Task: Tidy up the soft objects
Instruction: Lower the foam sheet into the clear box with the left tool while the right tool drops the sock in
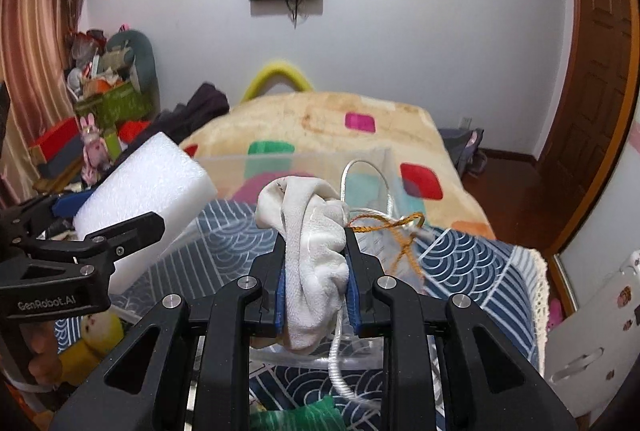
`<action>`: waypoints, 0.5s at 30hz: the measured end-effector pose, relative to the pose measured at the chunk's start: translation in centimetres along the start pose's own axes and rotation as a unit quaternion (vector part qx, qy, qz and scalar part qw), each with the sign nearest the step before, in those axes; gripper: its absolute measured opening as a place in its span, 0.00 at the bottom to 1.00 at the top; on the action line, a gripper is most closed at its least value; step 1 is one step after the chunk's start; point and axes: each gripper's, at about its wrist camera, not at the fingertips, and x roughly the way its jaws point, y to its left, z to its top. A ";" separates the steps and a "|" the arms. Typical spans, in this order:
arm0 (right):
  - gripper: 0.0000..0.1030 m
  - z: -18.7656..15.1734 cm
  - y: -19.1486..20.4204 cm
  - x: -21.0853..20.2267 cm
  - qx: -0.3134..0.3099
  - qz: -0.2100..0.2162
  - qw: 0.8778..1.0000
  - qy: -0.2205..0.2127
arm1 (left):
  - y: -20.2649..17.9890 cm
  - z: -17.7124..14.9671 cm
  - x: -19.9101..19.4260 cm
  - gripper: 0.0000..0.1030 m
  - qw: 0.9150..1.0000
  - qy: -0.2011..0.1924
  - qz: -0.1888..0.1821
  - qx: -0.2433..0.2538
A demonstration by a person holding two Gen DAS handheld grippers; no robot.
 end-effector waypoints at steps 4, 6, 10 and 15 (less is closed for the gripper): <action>0.23 -0.2 0.0 0.6 -0.007 0.006 1.000 0.022 | -0.8 0.1 0.7 0.91 1.000 0.010 0.009 0.012; 0.24 -0.4 0.0 0.5 -0.011 0.005 1.000 0.027 | -1.1 0.0 0.8 0.91 1.000 0.020 0.002 0.013; 0.39 -0.1 -0.5 0.0 -0.004 0.019 0.999 0.031 | -1.0 -0.2 0.9 0.92 0.999 0.033 -0.003 0.008; 0.49 0.3 -0.3 -2.0 -0.010 0.009 1.000 0.002 | -0.4 -0.1 0.3 0.92 0.999 0.034 -0.012 -0.006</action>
